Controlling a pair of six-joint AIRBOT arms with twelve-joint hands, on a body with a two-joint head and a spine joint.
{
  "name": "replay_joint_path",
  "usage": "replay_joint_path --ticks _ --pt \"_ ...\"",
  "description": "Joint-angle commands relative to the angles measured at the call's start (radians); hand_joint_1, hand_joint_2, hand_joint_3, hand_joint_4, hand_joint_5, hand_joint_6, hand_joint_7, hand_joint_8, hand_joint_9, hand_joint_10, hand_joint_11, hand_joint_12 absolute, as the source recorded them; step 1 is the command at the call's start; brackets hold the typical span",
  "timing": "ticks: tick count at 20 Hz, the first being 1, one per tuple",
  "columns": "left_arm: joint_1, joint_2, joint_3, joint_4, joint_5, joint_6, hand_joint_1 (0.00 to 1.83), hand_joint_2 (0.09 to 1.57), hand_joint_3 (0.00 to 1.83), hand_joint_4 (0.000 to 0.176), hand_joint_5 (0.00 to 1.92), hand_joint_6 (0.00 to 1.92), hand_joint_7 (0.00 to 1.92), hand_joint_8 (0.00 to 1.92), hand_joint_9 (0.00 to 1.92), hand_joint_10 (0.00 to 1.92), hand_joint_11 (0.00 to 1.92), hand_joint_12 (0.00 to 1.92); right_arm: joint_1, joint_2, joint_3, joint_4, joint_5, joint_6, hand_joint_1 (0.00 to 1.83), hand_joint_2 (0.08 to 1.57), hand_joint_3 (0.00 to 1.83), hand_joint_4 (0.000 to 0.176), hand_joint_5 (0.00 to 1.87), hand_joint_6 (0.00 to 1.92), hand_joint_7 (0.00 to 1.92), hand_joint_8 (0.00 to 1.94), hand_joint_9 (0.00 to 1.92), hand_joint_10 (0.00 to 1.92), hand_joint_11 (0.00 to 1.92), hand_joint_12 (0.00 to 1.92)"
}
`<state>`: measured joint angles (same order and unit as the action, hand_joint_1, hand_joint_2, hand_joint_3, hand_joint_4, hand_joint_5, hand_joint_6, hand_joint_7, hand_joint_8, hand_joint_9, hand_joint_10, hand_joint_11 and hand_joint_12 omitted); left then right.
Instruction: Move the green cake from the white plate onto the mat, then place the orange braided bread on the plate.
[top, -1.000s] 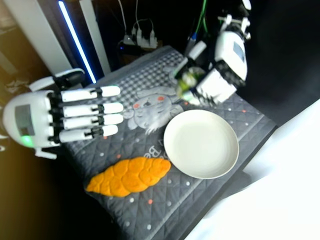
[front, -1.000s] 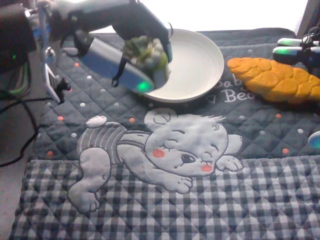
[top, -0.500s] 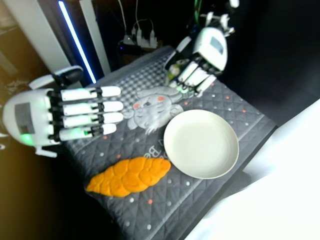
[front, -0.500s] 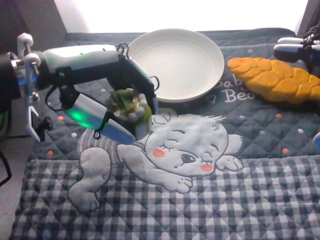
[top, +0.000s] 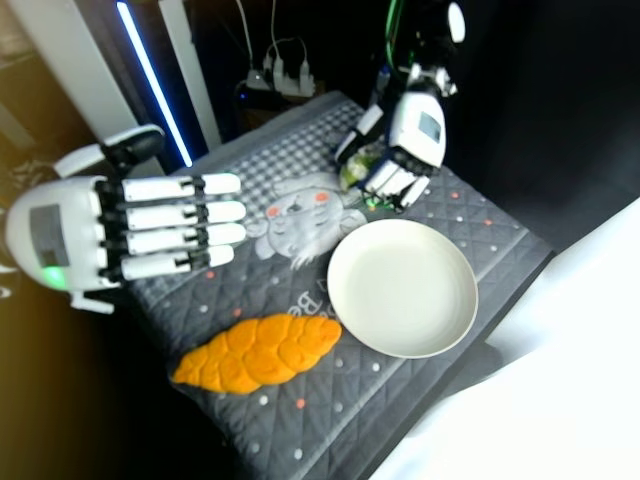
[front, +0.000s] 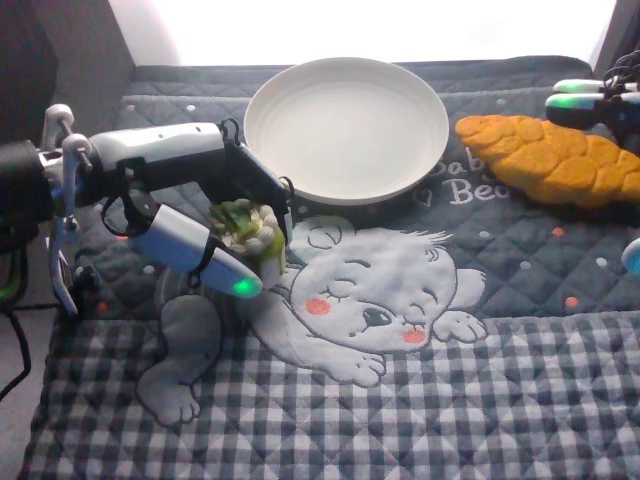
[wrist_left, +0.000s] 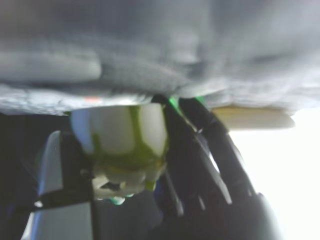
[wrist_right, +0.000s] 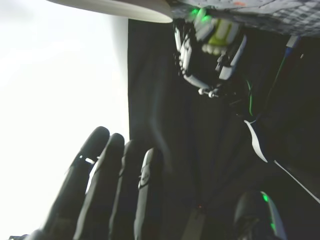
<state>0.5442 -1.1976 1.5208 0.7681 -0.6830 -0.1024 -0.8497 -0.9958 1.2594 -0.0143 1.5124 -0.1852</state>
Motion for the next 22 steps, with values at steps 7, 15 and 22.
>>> replay_joint_path --ticks 7,15,22 --pt "0.007 0.013 -0.017 -0.017 -0.06 -0.009 1.19 0.91 0.0 0.0 0.59 0.13 0.63 0.08 0.69 0.0 0.29 0.87 0.009 0.007 0.001 0.038 0.125 0.006 0.54 0.89 0.0 0.076 0.51 0.01 0.43 0.01 0.43 0.01 0.17 0.84" --pt "0.003 0.095 -0.099 -0.037 -0.142 -0.006 0.94 0.64 0.0 0.175 0.0 0.0 0.01 0.0 0.01 0.0 0.0 0.14 0.009 0.024 0.025 0.043 0.089 0.005 0.67 0.75 0.0 0.133 0.48 0.0 0.37 0.0 0.37 0.0 0.15 0.73" --pt "-0.033 0.174 -0.188 -0.053 -0.174 0.086 0.91 0.69 0.01 0.149 0.07 0.01 0.03 0.01 0.01 0.0 0.01 0.0 0.094 0.062 0.088 -0.007 -0.108 -0.003 0.67 0.78 0.0 0.176 0.39 0.0 0.36 0.0 0.29 0.0 0.03 0.56"
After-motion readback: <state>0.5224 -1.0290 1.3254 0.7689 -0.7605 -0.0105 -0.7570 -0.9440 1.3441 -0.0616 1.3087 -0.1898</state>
